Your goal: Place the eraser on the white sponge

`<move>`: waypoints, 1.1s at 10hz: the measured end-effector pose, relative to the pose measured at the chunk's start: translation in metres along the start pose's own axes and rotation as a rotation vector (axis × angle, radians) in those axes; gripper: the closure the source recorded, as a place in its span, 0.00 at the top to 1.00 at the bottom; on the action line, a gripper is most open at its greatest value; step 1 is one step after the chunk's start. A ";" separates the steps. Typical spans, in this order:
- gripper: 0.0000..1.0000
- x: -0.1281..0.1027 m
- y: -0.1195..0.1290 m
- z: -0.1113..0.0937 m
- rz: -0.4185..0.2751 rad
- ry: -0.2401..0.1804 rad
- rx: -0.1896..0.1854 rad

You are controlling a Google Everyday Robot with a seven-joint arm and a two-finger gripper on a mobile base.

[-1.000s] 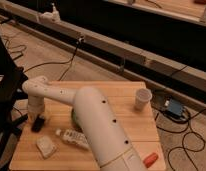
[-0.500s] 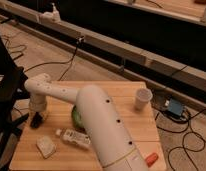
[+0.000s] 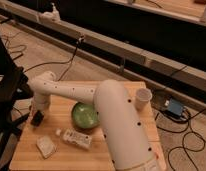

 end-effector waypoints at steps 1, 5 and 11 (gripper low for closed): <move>0.00 -0.005 0.002 -0.004 0.003 0.004 0.007; 0.00 -0.053 0.012 -0.012 0.008 -0.002 0.015; 0.02 -0.123 0.032 0.004 0.033 -0.080 -0.003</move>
